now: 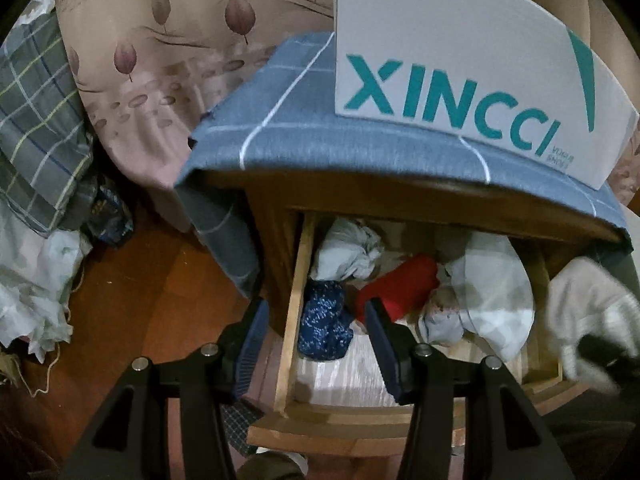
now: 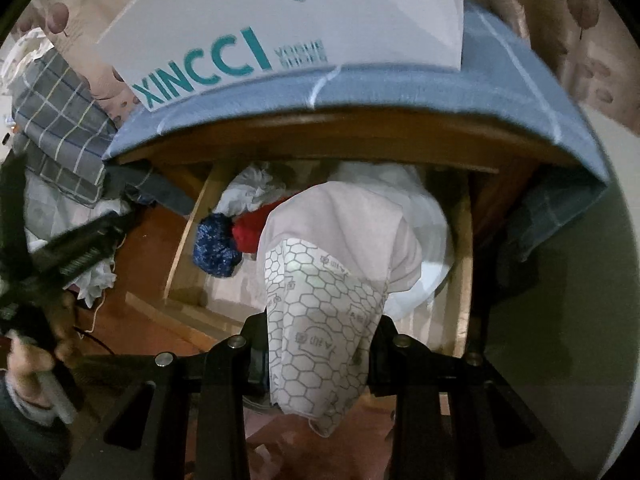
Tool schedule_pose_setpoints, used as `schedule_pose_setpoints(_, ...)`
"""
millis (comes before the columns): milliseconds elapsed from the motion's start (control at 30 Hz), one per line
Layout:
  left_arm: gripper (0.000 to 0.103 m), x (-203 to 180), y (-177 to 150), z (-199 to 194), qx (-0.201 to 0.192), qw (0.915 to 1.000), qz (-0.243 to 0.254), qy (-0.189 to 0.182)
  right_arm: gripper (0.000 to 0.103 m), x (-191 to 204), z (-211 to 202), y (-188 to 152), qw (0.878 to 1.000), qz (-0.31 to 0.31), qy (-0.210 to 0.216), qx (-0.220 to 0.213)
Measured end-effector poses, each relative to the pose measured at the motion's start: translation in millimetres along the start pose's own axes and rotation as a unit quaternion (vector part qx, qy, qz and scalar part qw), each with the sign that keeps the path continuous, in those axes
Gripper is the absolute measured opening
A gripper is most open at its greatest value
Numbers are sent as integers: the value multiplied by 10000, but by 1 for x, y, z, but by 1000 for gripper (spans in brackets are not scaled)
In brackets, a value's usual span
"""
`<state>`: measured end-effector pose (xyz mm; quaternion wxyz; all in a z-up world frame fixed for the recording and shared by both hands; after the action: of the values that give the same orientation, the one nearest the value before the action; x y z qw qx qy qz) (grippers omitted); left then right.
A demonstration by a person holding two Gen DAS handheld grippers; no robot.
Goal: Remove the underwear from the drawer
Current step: 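Return the left tool to the drawer while the right tool holds the hexagon-print underwear, then carry the hexagon-print underwear with the right tool and release it into the white box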
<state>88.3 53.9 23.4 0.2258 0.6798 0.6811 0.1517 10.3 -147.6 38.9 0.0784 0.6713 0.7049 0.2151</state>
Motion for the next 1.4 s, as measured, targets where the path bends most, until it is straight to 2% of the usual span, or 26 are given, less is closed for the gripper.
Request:
schedule_pose_setpoints(100, 52, 5, -3, 5, -20, 10000, -71, -15, 30, 2, -17, 9, 9999, -23, -24, -153)
schedule_pose_setpoints(400, 52, 20, 2, 11, -87, 9993, -164, 319, 30, 20, -81, 51, 9964, -265, -19, -799)
schedule_pose_setpoints(800, 52, 13, 2, 8, -178, 9995, 71, 265, 30, 30, -166, 134, 9842, -549, -414, -1630)
schedule_pose_setpoints(1067, 52, 17, 0, 11, -57, 9997, -32, 241, 30, 22, -170, 168, 9823, -513, -650, -1678)
schedule_pose_setpoints(1400, 52, 28, 2, 11, 3, 9995, -262, 197, 30, 1, -140, 214, 9834, -484, -981, -1448)
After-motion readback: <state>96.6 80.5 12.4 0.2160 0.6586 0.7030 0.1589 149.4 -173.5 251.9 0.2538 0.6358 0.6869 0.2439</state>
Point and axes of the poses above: each gripper's, at about its wrist camera, not at the fingertips, and z roughly the way its jaws point, x to its left, y to its top, the point moved 8 cm from there along z, roughly the way its jaws point, and after that the axes turned 11 degrees about -z, right-handed, at the moved point
